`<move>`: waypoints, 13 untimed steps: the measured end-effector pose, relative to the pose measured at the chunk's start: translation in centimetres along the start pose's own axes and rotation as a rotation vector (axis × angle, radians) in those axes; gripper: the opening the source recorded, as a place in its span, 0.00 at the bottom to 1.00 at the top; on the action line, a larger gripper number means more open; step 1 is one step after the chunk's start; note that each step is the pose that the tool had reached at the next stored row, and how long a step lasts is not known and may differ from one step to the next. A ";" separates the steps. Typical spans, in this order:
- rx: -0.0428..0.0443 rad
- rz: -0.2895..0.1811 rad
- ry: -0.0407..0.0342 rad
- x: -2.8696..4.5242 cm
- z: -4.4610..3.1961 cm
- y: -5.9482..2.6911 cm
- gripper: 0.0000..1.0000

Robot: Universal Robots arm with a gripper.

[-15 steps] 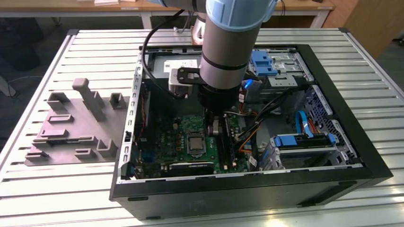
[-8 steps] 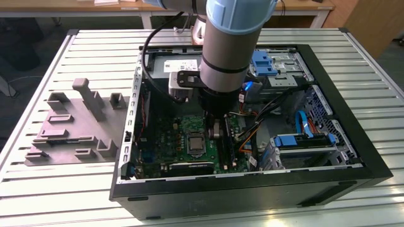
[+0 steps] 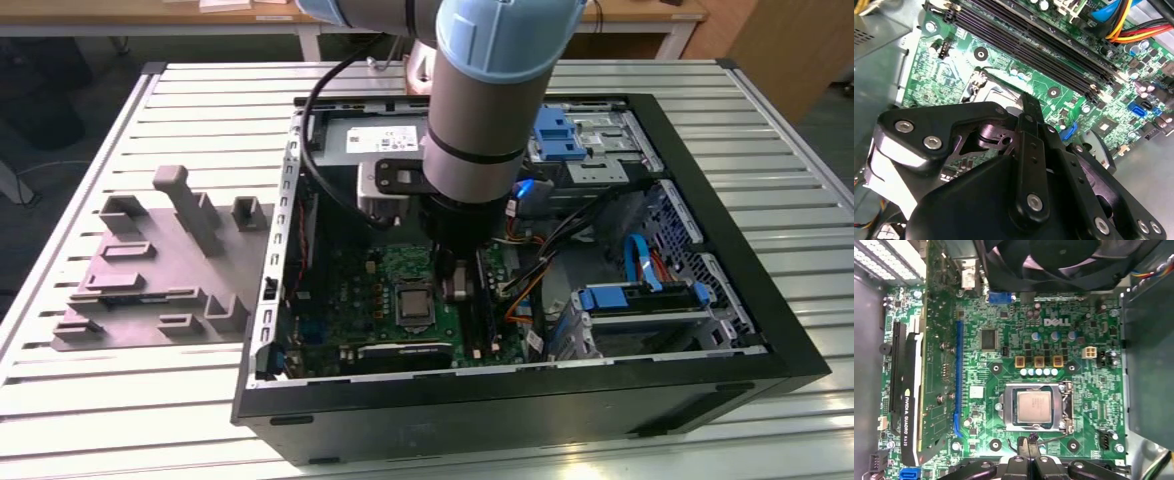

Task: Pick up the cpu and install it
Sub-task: 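Install the first cpu locking lever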

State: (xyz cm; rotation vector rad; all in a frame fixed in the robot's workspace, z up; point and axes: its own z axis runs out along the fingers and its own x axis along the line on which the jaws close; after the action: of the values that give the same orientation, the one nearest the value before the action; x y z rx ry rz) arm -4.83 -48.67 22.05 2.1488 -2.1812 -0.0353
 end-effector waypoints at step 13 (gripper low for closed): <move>0.0011 -0.006 0.0006 0.60 0.96 -0.07 0.11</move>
State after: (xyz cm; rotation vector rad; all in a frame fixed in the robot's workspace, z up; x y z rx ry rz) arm -4.84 -49.30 21.11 2.1553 -2.1755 -0.0338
